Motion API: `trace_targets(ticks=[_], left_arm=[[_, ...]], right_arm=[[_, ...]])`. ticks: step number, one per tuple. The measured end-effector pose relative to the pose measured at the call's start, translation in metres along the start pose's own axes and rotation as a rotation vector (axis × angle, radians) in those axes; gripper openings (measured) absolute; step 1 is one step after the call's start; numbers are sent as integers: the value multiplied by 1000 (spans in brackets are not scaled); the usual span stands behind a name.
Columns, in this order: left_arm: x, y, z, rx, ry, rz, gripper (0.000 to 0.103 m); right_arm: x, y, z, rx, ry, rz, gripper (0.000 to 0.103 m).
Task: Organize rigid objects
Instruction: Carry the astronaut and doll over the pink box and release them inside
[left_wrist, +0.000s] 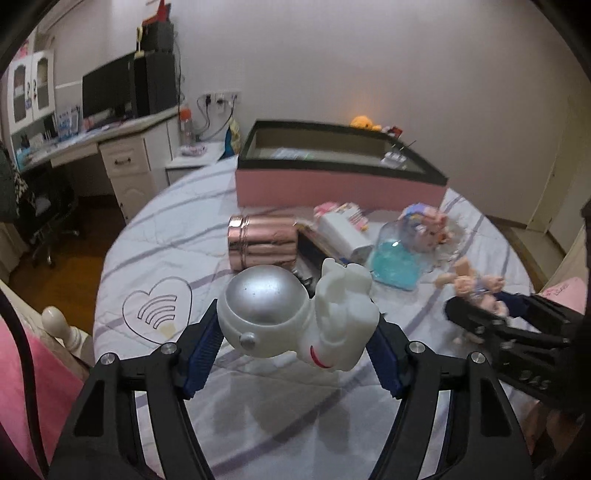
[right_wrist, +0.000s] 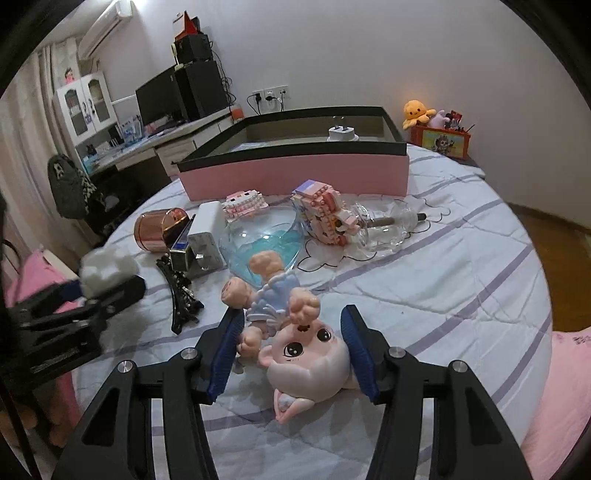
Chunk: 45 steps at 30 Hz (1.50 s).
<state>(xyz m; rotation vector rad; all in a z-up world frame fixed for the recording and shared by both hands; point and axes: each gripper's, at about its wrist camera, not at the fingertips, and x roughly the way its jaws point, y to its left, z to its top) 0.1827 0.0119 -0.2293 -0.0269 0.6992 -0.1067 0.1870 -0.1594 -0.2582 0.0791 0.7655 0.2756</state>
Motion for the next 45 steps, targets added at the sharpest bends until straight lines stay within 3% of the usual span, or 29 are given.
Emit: trace_targets(ticks=[9,21,26,32,39,45], left_arm=[[-18,-13,16,33,-53,-21,72],[3,-22,93,57,-112,-55,72],[38,-17,136,80,-121,-20,72],[104,7,177,84,-40,1,72],[157,26,179,89,48,57,72],[172,24,182,110,75,67,75]], right_arm=[[-20,6,12,-6,-64,35,56],[-25,-1,80,-31,-162,36,56],[-1,-8,121,-43,-163,31,56],[55,-15,167,-24,-106,61,56],[118,-4,182,-67,-13,31,56],[132,-8,180,-67,21,15,57]])
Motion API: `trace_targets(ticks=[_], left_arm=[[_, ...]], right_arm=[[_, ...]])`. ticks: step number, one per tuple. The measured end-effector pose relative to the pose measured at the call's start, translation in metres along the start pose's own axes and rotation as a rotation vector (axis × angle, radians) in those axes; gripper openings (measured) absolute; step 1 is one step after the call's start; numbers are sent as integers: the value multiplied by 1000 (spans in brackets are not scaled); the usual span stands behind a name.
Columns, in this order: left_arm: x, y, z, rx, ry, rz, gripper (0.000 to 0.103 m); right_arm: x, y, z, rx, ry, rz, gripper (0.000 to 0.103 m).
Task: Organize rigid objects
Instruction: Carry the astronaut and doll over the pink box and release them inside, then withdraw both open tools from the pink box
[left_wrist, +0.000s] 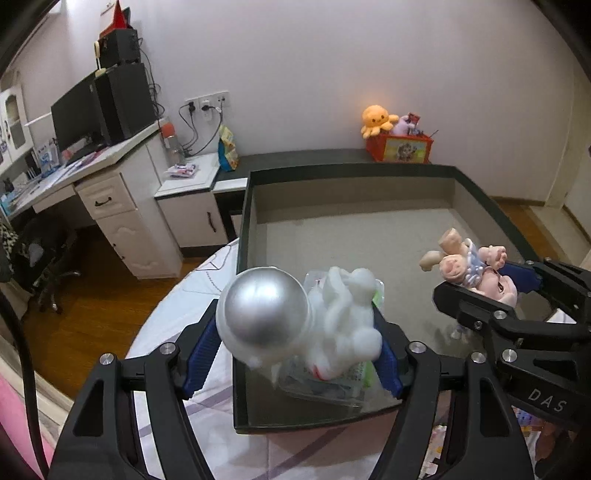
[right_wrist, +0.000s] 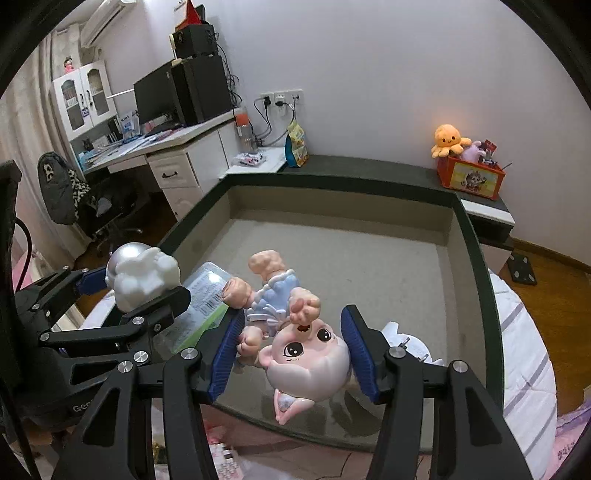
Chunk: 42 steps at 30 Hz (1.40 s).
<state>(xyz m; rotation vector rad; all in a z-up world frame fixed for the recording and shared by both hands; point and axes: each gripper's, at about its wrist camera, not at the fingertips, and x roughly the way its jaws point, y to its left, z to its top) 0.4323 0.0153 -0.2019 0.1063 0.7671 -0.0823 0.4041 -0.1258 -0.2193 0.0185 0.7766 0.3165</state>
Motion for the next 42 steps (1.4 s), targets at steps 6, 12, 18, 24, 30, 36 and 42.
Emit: trace_targets(ticks=[6,12,18,24,30,36,42], left_arm=[[-14,1,-2,-12,-5,-17,79],[-79,-4,-10,-14,-129,-11,86],[-169,-15,-36,-14,-311,40,99],[-245,-30,-73,2,-434,76,103],[-296,-32,-104,-52,-487,67,103],[-334,-33,-131,-78,-517,45,103],[-364,-27,-145,-118,-554,27,103]], right_arm=[[-13,-1,5,13,-29,-38,71],[-66,8,4,-2,-132,-61,86],[-148,30,-14,-67,-297,-192,86],[-231,50,-48,-94,-435,-243,87],[-282,67,-88,-92,-489,-274,92],[-321,79,-114,-81,-573,-275,103],[-344,95,-126,-98,-609,-301,103]])
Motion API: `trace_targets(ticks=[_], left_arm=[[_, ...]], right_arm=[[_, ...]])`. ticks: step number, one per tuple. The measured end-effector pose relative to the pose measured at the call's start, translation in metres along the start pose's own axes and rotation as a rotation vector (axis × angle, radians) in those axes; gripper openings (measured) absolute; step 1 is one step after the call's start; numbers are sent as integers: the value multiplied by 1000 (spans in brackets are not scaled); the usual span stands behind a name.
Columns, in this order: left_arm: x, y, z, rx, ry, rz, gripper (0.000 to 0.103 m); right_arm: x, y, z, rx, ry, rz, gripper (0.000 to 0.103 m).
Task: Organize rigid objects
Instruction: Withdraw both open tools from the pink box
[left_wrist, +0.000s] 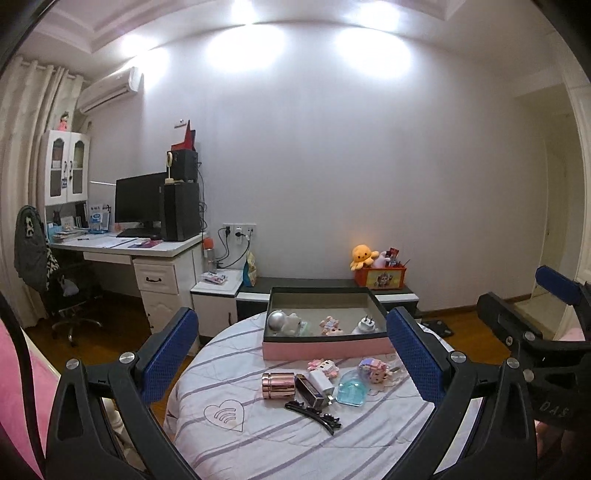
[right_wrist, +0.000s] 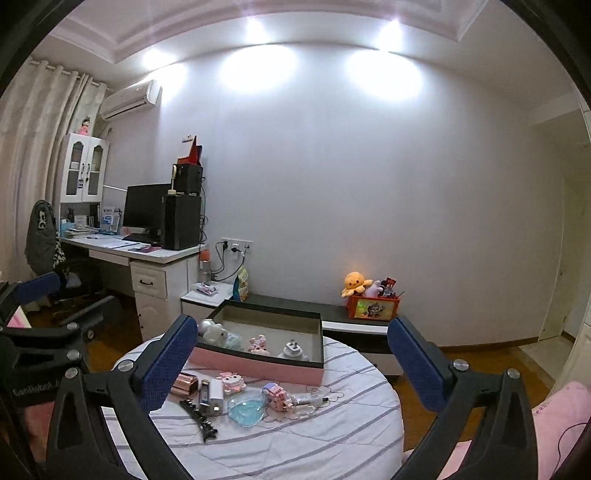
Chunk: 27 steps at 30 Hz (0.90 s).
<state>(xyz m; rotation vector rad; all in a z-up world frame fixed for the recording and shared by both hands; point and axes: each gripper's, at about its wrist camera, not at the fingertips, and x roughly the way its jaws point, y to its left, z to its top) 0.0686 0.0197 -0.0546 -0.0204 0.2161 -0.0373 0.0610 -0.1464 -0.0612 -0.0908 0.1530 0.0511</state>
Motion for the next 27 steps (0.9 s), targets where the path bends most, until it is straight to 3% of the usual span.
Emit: trace_targets(ticks=[6,27], left_arm=[[-12,3,6,5,-33,20,103],[-17,0,7,26,-51,33,103]], right_arm=[[-21,5,0,-9,-34,5,103],[-25,6,-2,8,-41,11,103]])
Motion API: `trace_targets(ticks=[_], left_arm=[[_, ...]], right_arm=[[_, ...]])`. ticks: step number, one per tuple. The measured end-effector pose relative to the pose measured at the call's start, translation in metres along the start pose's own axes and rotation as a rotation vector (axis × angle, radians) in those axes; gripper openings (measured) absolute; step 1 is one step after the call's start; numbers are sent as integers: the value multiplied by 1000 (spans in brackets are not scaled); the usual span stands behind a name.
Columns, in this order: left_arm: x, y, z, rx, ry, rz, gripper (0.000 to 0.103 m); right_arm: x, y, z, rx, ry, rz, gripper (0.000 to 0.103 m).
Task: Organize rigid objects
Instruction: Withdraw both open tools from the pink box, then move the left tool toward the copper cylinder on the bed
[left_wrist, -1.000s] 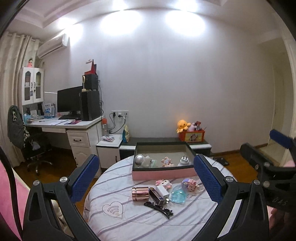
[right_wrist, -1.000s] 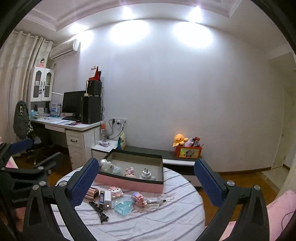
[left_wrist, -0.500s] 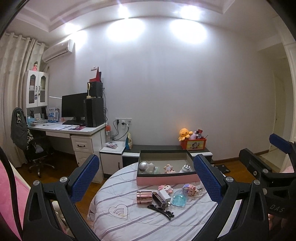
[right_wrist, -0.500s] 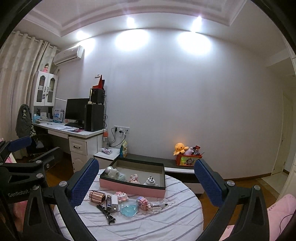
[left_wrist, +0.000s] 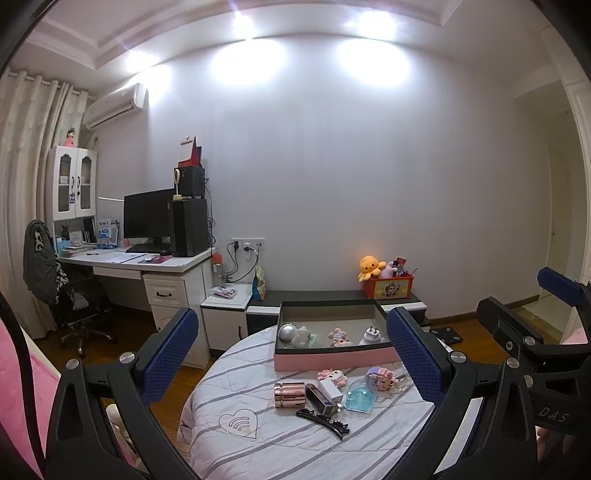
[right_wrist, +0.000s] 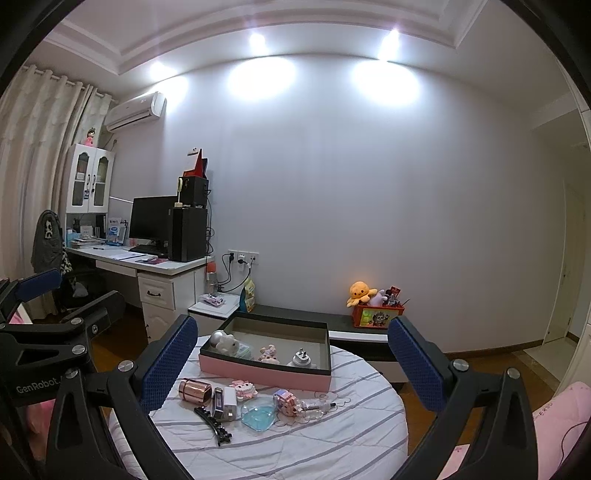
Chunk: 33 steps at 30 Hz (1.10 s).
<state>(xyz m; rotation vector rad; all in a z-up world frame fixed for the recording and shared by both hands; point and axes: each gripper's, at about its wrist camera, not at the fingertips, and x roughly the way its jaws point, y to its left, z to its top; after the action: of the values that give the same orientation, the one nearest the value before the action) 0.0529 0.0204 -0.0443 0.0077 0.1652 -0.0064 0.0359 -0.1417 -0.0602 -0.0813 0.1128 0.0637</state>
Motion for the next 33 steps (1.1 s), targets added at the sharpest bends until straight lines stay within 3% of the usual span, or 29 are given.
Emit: trace_targets(ticks=[22,28,33], left_arm=[[2,-1,-4,0,11,-4,103],[21,-1,-19,2,64,-20,103],[54,-6,-44,1,167,-55,103]], right_arm=[[4,-3,-2,11,21,3,103],[15,-4,-11,13,52,5,103],[40,-10,-34,24,129,16,103]])
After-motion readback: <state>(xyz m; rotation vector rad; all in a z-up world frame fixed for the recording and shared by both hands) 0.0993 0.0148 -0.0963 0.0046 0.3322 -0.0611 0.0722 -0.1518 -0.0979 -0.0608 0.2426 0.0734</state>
